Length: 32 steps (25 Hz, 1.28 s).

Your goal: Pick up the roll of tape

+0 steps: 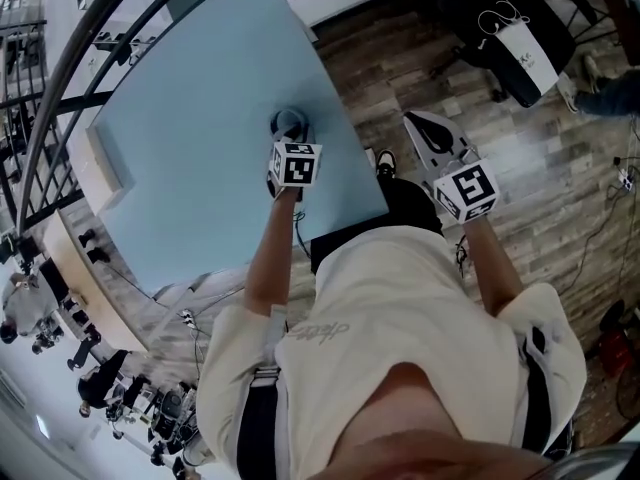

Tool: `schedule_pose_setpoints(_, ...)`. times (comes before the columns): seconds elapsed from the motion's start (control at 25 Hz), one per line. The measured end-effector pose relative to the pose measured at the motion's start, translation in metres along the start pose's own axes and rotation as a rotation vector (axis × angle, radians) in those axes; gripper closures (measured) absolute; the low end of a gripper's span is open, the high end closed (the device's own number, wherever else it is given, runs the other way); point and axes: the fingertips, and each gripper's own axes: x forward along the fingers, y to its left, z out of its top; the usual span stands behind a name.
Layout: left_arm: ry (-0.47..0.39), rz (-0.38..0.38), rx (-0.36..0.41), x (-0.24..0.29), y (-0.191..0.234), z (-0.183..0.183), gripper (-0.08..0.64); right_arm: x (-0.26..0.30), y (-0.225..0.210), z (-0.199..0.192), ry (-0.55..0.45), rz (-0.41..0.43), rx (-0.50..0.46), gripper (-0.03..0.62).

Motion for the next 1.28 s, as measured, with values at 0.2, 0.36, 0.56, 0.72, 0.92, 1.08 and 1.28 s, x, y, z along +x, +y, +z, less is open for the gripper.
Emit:
schedule_pose_setpoints(0.2, -0.042, 0.004, -0.008, -0.019, 0.001, 0.005, 0.502, 0.004, 0.008, 0.005, -0.019, 0.002, 0.034, 0.586)
schedule_pose_setpoints(0.36, -0.084, 0.000, -0.016, -0.042, 0.007, 0.010, 0.502, 0.011, 0.022, 0.013, -0.029, 0.019, 0.011, 0.586)
schedule_pose_setpoints(0.56, -0.157, 0.016, -0.026, -0.080, 0.011, 0.020, 0.502, 0.014, 0.039, 0.024, -0.039, 0.039, -0.014, 0.586)
schedule_pose_setpoints(0.72, -0.217, 0.034, -0.044, -0.107, 0.015, 0.026, 0.502, 0.014, 0.052, 0.035, -0.055, 0.045, -0.051, 0.586)
schedule_pose_setpoints(0.92, -0.299, 0.058, -0.100, -0.141, 0.021, 0.034, 0.502, 0.013, 0.064, 0.048, -0.077, 0.037, -0.083, 0.586)
schedule_pose_setpoints(1.08, -0.363, 0.074, -0.132, -0.163, 0.026, 0.042, 0.502, 0.014, 0.073, 0.057, -0.099, 0.056, -0.131, 0.586)
schedule_pose_setpoints(1.28, -0.429, 0.099, -0.171, -0.197, 0.039, 0.046, 0.502, 0.013, 0.093, 0.078, -0.142, 0.047, -0.157, 0.587)
